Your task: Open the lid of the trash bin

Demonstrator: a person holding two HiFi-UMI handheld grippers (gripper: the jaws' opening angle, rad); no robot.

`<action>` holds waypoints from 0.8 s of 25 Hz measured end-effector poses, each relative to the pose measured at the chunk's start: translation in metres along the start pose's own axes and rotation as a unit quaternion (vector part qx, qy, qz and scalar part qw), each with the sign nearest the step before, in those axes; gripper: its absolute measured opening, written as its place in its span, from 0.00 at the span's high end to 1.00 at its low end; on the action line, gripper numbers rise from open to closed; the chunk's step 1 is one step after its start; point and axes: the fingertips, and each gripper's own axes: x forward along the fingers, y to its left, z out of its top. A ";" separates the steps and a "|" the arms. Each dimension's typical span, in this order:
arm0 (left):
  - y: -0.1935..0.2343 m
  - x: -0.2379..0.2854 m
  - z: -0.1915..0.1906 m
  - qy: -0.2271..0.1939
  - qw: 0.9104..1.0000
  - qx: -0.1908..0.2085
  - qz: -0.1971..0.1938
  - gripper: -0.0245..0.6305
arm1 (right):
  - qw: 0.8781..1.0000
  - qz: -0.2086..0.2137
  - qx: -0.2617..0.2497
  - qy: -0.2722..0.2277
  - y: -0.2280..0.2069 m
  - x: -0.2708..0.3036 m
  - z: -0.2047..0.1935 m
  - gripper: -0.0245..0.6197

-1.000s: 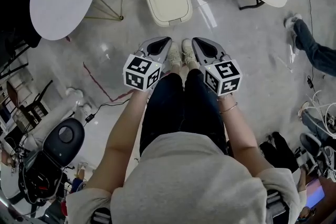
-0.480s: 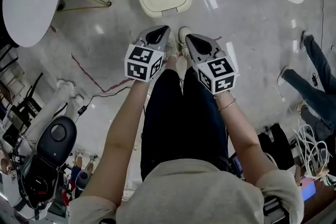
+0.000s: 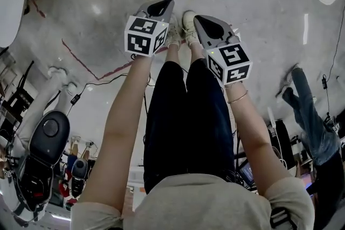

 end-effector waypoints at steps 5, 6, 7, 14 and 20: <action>0.018 0.023 -0.005 0.032 0.997 0.045 0.052 0.96 | 1.000 0.006 0.007 0.006 -0.010 0.011 -0.008 0.95; 0.019 0.025 -0.008 0.040 0.995 0.061 0.062 0.96 | 1.000 0.008 0.009 0.006 -0.010 0.012 -0.009 0.95; 0.019 0.027 -0.010 0.045 0.994 0.074 0.071 0.96 | 1.000 0.010 0.009 0.006 -0.010 0.013 -0.010 0.95; 0.020 0.030 -0.015 0.055 0.986 0.105 0.119 0.96 | 1.000 0.008 0.009 0.002 -0.013 0.012 -0.009 0.95; 0.025 0.029 -0.019 0.051 0.985 0.087 0.140 0.96 | 1.000 -0.002 0.015 0.009 -0.015 0.013 -0.014 0.95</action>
